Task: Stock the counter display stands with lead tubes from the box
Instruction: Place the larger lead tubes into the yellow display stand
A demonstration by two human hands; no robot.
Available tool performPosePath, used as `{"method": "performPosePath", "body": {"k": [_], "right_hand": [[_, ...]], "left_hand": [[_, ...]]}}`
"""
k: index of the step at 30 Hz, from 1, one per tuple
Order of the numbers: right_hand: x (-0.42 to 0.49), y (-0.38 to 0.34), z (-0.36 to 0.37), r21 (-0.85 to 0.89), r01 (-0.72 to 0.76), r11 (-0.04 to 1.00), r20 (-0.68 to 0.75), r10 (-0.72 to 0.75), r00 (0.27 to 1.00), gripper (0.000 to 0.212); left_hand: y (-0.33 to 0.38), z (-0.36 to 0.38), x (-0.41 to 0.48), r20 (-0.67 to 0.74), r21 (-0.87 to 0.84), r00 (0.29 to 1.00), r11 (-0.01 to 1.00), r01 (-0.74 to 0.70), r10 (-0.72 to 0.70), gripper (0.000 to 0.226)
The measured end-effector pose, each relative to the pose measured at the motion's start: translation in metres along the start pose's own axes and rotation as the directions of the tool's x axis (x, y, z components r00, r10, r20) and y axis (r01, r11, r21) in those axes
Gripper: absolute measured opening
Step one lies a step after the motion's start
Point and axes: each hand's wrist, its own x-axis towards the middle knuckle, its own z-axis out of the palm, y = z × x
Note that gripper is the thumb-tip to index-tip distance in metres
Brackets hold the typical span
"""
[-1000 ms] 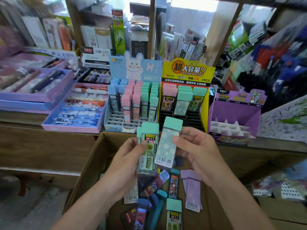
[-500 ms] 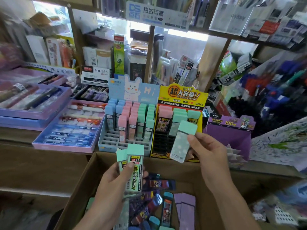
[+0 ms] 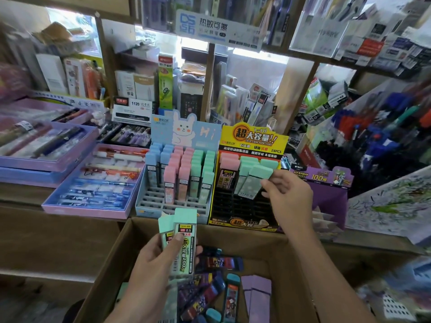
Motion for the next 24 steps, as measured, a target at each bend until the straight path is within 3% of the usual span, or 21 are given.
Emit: {"method": "performPosePath", "body": {"k": [16,24], "right_hand": [[0.009,0.002,0.003,-0.091,-0.001,0.996,0.115,0.012,0.993,0.025],[0.010,0.008,0.012,-0.227,-0.032,0.973,0.078,0.051,0.996,0.009]], "left_hand": [[-0.001,-0.002,0.001,-0.004,0.044,1.000,0.999,-0.015,0.015,0.034],[-0.001,-0.002,0.002,0.002,0.022,1.000,0.999,-0.027,0.027,0.038]]}}
